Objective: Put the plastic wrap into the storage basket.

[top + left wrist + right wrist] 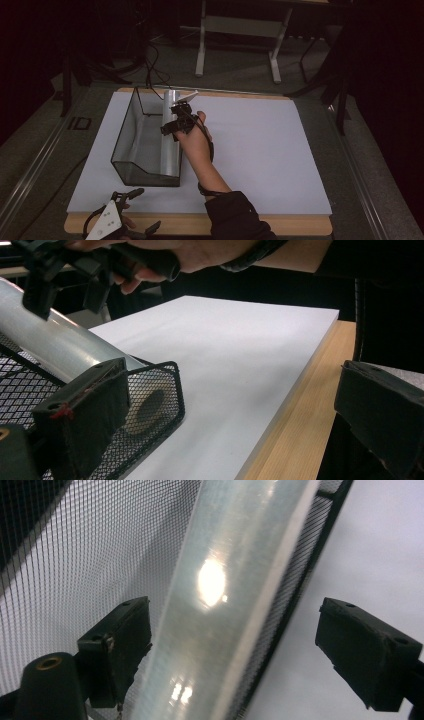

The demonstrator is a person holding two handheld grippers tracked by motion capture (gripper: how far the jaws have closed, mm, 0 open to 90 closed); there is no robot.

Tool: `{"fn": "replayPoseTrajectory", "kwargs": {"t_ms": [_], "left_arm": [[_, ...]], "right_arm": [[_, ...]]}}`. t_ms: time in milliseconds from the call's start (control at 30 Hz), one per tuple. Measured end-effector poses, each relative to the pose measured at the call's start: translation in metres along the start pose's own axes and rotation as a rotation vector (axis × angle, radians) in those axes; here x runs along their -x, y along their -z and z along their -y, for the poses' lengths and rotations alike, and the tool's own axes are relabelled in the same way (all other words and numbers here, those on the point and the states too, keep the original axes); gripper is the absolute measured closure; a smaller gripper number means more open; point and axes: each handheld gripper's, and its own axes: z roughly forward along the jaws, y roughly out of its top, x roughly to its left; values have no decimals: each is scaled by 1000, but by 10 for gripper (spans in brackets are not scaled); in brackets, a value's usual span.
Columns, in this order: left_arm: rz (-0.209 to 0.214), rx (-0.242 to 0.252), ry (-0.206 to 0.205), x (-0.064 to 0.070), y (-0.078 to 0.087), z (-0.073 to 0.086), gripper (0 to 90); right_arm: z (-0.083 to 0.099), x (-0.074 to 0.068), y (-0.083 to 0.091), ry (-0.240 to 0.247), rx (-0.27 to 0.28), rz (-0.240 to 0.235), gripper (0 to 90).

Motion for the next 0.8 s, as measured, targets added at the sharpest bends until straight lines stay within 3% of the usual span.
{"fn": "replayPoseTrajectory", "kwargs": {"t_ms": [333, 500, 800], "left_arm": [[7, -4, 5, 0, -1, 0, 18], [9, -4, 4, 0, -2, 1, 18], [10, -5, 5, 0, -2, 1, 19]], "right_arm": [[13, 17, 14, 59, 17, -20, 137], [29, 30, 23, 95, 46, -15, 137], [51, 52, 43, 108, 102, -19, 136]]}}
